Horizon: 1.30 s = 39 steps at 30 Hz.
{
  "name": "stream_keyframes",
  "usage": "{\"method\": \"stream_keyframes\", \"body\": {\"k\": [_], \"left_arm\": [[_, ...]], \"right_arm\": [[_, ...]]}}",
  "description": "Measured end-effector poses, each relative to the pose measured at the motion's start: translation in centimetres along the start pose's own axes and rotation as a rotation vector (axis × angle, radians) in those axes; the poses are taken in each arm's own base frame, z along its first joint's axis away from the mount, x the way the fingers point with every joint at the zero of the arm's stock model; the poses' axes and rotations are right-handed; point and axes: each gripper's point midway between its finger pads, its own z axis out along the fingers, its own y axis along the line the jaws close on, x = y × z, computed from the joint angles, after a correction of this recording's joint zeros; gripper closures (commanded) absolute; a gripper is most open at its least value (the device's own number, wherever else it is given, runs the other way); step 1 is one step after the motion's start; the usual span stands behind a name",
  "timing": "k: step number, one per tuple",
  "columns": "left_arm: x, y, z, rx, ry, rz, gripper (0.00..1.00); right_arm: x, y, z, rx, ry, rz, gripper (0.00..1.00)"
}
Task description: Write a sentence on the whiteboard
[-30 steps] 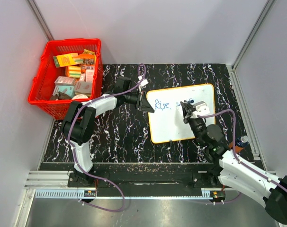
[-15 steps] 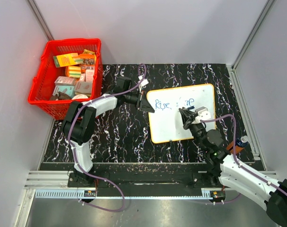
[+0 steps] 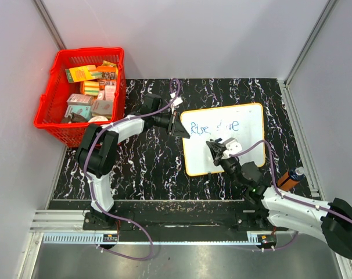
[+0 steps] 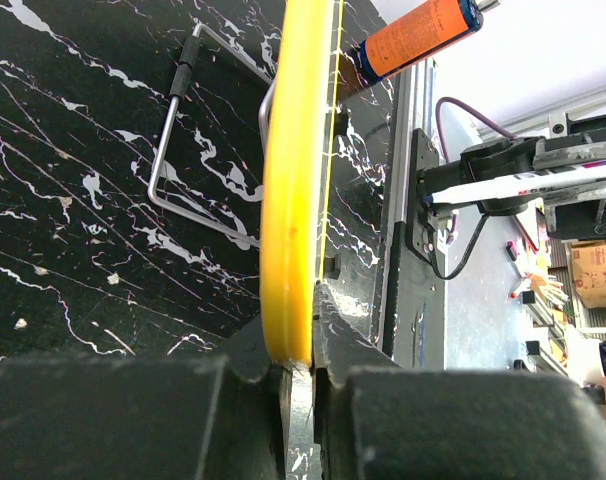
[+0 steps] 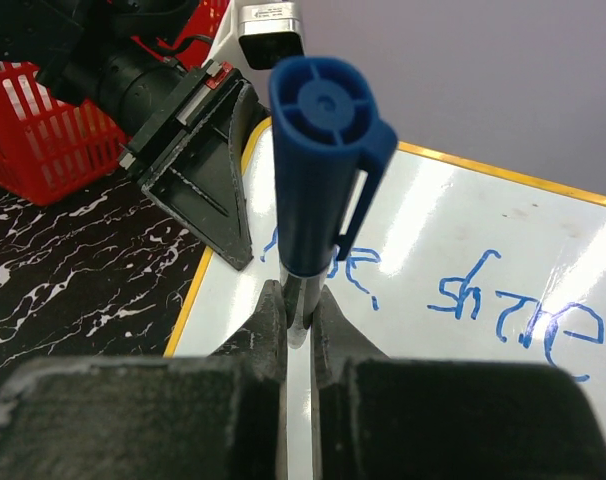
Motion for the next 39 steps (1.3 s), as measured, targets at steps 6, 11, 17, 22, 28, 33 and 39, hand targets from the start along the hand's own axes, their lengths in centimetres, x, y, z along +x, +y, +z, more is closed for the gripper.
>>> {"method": "stream_keyframes", "body": {"k": [6, 11, 17, 22, 28, 33, 39], "left_arm": [[0.0, 0.0, 0.0, 0.000, 0.000, 0.001, 1.00], [0.0, 0.0, 0.0, 0.000, 0.001, 0.001, 1.00], [0.0, 0.0, 0.1, 0.001, 0.001, 0.001, 1.00], [0.0, 0.0, 0.1, 0.000, 0.001, 0.001, 1.00], [0.0, 0.0, 0.1, 0.000, 0.001, 0.002, 1.00], [0.0, -0.1, 0.1, 0.001, 0.001, 0.001, 1.00], [0.0, -0.1, 0.1, 0.001, 0.001, 0.001, 1.00]], "right_arm": [[-0.2, -0.5, 0.0, 0.030, -0.022, -0.009, 1.00], [1.6, -0.8, 0.6, 0.071, 0.019, -0.030, 1.00], [3.3, -1.3, 1.0, 0.112, 0.057, -0.057, 1.00], [2.8, -1.8, 1.2, 0.149, 0.039, -0.048, 1.00], [2.8, -2.4, 1.9, 0.200, 0.040, -0.052, 1.00], [3.2, -2.6, 2.1, 0.221, 0.047, -0.060, 1.00], [4.0, -2.7, 2.1, 0.233, 0.069, -0.069, 1.00]]}}
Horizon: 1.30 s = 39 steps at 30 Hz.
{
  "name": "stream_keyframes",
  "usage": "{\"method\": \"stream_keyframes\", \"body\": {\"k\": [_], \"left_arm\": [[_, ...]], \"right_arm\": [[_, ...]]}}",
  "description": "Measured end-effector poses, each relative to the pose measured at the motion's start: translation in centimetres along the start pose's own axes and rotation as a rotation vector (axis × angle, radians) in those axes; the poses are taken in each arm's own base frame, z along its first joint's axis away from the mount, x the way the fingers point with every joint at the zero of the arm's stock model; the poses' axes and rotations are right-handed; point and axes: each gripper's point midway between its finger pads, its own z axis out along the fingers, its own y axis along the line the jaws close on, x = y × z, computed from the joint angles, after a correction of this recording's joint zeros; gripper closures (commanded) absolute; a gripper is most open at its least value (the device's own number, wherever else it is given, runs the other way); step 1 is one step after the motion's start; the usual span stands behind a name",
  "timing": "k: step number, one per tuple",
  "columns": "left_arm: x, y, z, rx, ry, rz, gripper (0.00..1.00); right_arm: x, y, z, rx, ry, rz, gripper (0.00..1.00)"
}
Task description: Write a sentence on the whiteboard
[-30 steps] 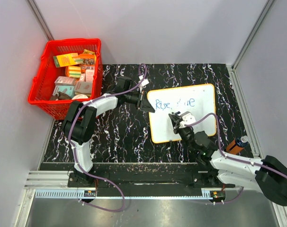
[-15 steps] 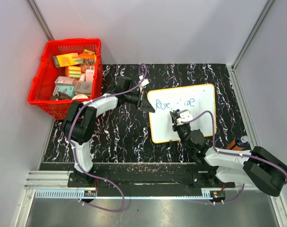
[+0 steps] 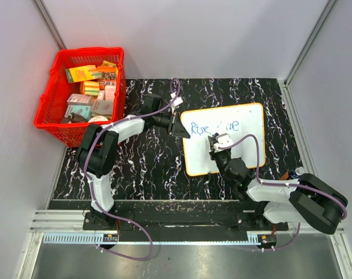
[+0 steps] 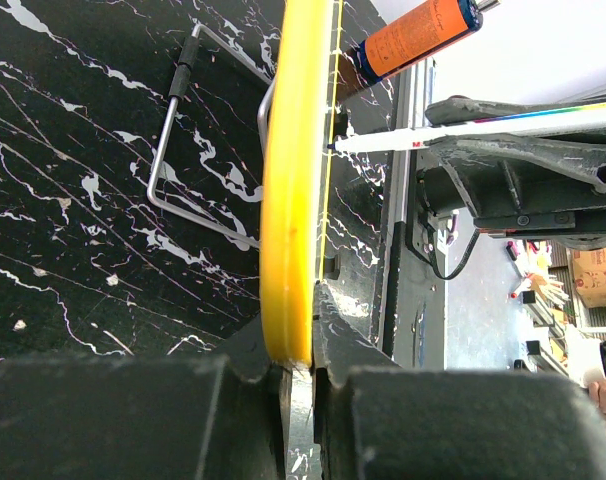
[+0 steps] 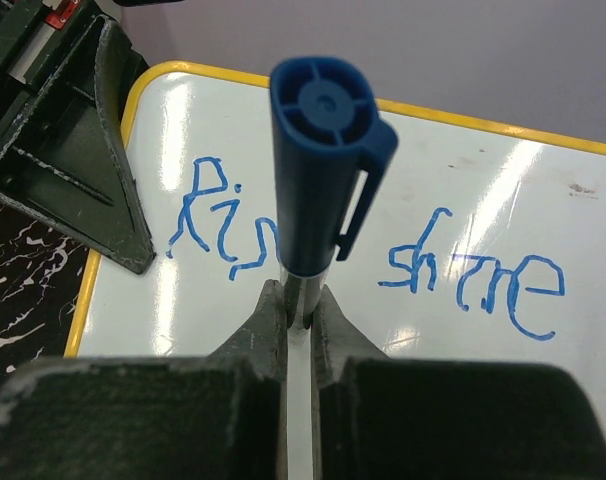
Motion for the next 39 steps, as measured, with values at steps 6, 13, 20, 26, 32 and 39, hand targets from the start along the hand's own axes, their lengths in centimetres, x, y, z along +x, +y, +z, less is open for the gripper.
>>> {"method": "stream_keyframes", "body": {"k": [6, 13, 20, 26, 32, 39], "left_arm": [[0.0, 0.0, 0.0, 0.000, 0.000, 0.000, 1.00], [0.0, 0.0, 0.0, -0.001, 0.000, 0.000, 1.00], [0.0, 0.0, 0.0, -0.001, 0.000, 0.000, 1.00], [0.0, 0.0, 0.0, -0.002, 0.000, -0.001, 1.00], [0.0, 0.0, 0.0, -0.002, 0.000, -0.001, 1.00], [0.0, 0.0, 0.0, -0.002, 0.000, -0.001, 1.00]], "right_arm": [[0.0, 0.1, 0.1, 0.002, 0.008, 0.003, 1.00], [0.3, 0.1, -0.1, 0.003, 0.028, 0.027, 1.00], [0.7, 0.0, -0.4, 0.002, 0.054, 0.048, 1.00], [1.0, 0.1, -0.7, -0.001, 0.074, 0.064, 1.00], [1.3, 0.1, -1.0, -0.003, 0.095, 0.085, 1.00], [1.7, 0.1, -1.4, -0.005, 0.126, 0.112, 1.00]]}}
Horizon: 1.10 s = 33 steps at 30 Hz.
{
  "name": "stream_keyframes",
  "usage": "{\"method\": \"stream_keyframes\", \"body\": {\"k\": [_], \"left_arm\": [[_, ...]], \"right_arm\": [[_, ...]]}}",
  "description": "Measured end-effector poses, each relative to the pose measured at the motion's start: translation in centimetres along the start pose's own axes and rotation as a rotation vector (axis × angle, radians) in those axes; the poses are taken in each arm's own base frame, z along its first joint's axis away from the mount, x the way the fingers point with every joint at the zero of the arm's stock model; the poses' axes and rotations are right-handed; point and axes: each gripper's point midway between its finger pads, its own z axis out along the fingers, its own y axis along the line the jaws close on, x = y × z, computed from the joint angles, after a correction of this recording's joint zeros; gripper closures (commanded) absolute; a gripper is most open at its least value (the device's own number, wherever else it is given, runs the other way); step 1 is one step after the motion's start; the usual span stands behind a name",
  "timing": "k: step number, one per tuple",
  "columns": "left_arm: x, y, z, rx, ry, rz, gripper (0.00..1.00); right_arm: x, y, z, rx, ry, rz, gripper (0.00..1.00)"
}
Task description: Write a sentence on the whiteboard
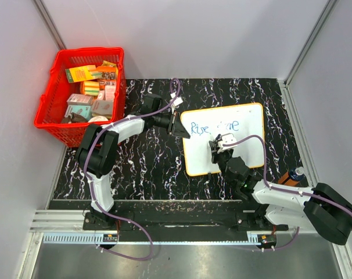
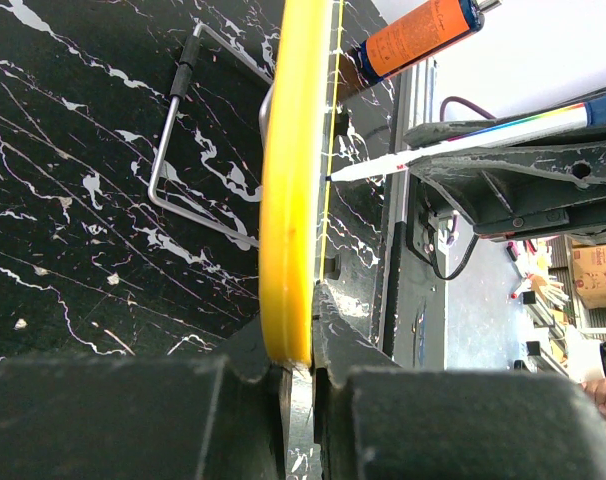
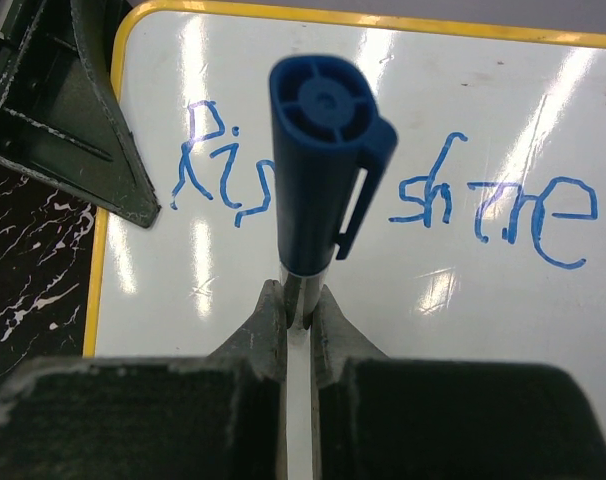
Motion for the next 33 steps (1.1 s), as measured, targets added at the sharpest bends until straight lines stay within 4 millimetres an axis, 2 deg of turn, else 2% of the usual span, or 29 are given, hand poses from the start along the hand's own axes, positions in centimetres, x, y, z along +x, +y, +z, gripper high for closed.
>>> {"method": "stream_keyframes", "body": {"k": [11, 33], "left_arm": [[0.03, 0.04, 0.00, -0.003, 0.001, -0.003, 1.00], [0.03, 0.04, 0.00, -0.002, 0.000, -0.002, 1.00]], "right_arm": [[0.45, 0.11, -0.19, -0.003, 0.021, 0.020, 1.00], [-0.26, -0.37, 0.28, 0.029, 0.003, -0.033, 1.00]]}}
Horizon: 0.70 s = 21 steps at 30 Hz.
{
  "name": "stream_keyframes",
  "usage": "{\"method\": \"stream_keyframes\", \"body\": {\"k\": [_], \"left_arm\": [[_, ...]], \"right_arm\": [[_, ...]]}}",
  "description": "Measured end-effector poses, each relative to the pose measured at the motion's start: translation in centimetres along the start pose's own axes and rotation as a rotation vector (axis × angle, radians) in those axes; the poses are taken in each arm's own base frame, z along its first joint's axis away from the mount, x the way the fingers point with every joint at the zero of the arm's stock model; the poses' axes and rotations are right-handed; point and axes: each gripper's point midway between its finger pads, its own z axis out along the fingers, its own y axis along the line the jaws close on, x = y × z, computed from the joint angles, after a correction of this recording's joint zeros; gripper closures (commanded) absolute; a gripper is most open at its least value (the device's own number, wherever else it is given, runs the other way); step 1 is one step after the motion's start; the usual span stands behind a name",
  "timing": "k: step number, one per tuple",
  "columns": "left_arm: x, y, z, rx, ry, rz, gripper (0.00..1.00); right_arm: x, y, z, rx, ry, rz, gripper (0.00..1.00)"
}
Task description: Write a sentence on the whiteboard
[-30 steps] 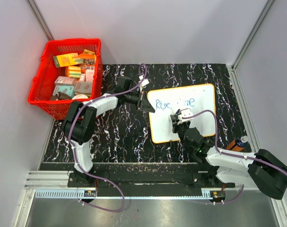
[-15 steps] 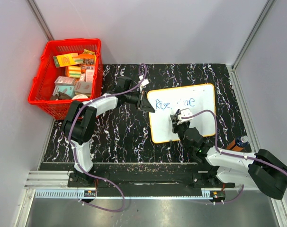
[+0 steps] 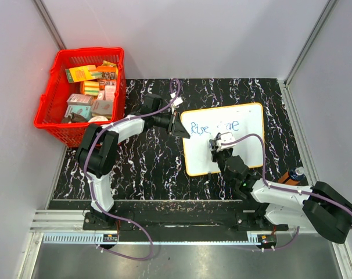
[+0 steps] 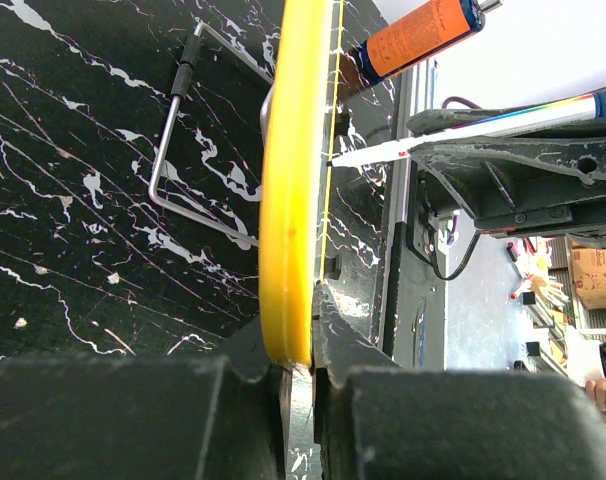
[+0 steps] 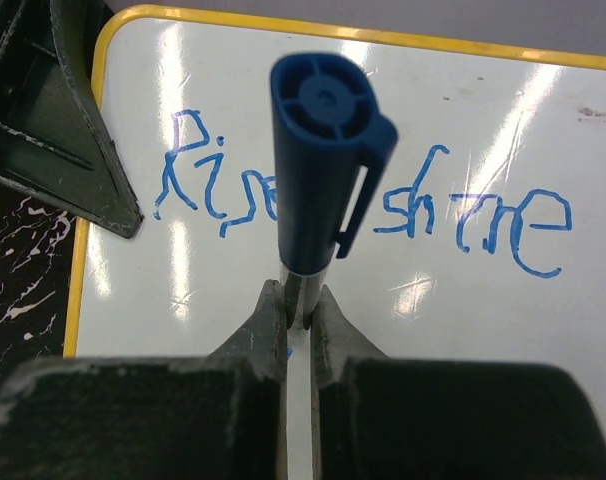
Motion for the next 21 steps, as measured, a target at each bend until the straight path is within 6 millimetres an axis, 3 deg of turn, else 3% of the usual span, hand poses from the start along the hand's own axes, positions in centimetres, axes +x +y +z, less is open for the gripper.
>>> {"method": "stream_keyframes", "body": {"k": [21], "left_arm": [[0.00, 0.01, 0.00, 0.000, 0.000, 0.000, 1.00]], "right_arm": [[0.29, -0.64, -0.20, 0.035, 0.023, 0.008, 1.00]]}}
